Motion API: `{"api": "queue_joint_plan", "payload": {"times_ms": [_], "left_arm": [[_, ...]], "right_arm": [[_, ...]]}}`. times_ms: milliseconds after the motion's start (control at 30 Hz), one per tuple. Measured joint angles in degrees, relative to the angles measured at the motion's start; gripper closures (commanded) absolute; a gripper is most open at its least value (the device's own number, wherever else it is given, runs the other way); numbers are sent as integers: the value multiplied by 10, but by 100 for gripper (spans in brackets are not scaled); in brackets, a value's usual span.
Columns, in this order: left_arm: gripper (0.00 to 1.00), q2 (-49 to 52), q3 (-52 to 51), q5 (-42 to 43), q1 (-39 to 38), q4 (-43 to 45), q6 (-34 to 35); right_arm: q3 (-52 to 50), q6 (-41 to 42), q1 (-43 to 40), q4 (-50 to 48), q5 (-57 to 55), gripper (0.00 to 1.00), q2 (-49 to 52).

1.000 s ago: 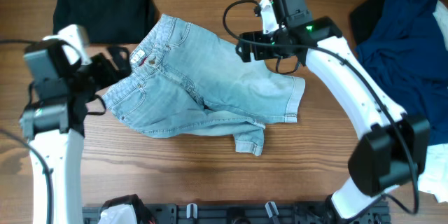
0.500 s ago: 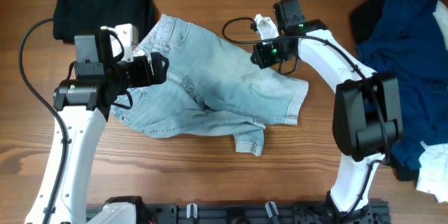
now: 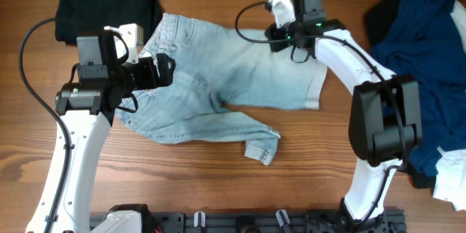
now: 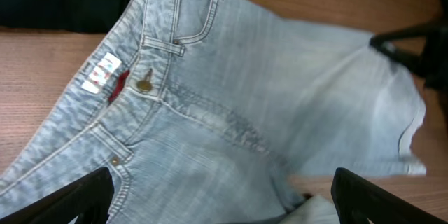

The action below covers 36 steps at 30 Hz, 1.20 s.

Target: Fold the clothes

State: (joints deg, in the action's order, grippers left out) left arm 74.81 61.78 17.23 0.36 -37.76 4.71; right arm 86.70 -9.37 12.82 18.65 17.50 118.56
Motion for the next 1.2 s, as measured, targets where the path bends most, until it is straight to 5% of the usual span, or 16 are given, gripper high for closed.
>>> {"api": "queue_joint_plan", "payload": {"times_ms": [267,333,533,933,1200], "left_arm": [[0,14,0,0,0,7,-2],[0,18,0,0,-1,8,-2],[0,33,0,0,-20,19,-2],[1,127,1,-9,-33,-74,-2],[8,202,1,-14,-33,-79,2]], "right_arm": [[49,-1,-54,-119,-22,91,2],[50,1,-67,-142,-26,0,4],[63,16,-80,-55,-24,0,4],[91,105,-77,453,56,0,-195],[-105,170,-77,417,-20,4,-217]]}}
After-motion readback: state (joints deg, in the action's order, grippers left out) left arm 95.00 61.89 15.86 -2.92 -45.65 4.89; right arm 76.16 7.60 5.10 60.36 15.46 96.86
